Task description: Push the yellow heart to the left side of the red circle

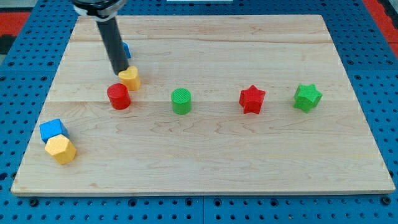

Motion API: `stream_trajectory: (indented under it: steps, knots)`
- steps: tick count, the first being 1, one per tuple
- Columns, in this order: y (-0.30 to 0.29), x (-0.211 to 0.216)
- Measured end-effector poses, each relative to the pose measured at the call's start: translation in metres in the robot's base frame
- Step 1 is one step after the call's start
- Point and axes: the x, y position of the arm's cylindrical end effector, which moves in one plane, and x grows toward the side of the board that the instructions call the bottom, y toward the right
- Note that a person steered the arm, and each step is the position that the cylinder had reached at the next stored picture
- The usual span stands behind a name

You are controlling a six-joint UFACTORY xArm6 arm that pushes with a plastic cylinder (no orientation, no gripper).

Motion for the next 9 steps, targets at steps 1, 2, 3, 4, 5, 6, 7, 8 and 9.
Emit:
stream_trajectory:
  steps: [1,2,3,4,5,6,7,8,9]
  knots:
    - [0.025,0.001]
    - [0.044,0.007]
    - [0.069,0.023]
    - [0.054,0.032]
    - [0.033,0.032]
    - [0.002,0.032]
    - [-0.027,0.032]
    - [-0.037,0.043]
    - [-0.066,0.062]
